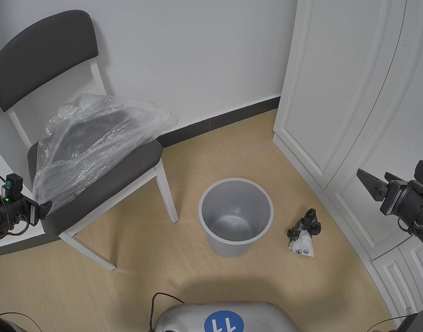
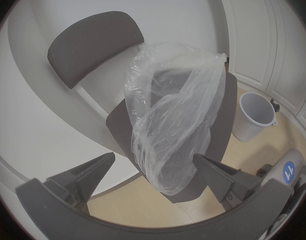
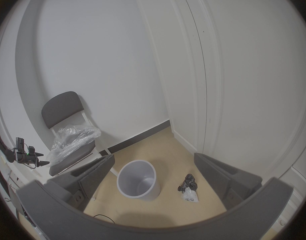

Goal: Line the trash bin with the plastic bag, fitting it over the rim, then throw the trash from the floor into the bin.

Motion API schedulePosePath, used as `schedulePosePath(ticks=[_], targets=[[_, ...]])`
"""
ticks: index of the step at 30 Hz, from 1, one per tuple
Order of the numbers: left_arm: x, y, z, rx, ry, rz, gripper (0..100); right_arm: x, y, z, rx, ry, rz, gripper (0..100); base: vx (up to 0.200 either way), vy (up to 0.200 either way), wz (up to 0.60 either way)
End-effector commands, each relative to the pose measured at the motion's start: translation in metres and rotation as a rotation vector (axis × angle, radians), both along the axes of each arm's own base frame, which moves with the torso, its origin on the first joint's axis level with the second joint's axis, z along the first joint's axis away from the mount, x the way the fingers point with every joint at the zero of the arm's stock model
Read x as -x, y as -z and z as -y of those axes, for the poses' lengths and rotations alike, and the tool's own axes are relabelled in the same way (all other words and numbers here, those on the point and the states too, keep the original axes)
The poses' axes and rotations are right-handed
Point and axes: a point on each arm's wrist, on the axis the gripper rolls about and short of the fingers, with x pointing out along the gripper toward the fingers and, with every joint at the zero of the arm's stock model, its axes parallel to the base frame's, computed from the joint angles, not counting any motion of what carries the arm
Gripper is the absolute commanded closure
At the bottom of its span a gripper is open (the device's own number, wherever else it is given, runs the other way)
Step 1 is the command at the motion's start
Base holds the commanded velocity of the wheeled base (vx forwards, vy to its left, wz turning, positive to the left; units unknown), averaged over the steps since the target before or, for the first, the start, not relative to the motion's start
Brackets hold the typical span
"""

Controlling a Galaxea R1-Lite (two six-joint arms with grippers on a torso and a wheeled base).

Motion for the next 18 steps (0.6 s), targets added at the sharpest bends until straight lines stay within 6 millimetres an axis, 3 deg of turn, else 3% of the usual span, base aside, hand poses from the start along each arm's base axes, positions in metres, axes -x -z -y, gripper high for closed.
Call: schedulePosePath(ticks=[1, 7, 18], targets=[[-0.010, 0.008, -0.010, 0.008, -0.023, -0.030, 0, 0.000, 0.000, 0.000, 0.000, -0.001, -0.001, 0, 0.000, 0.000, 0.00], [-0.020, 0.008, -0.025, 0.011, -0.063, -0.022, 0, 0.000, 0.001, 0.000, 0.003, -0.001, -0.007, 0, 0.000, 0.000, 0.00], [-0.024, 0.014, -0.027, 0.015, -0.063, -0.043, 0, -0.002, 0.004, -0.001, 0.008, -0.001, -0.019, 0, 0.000, 0.000, 0.00]])
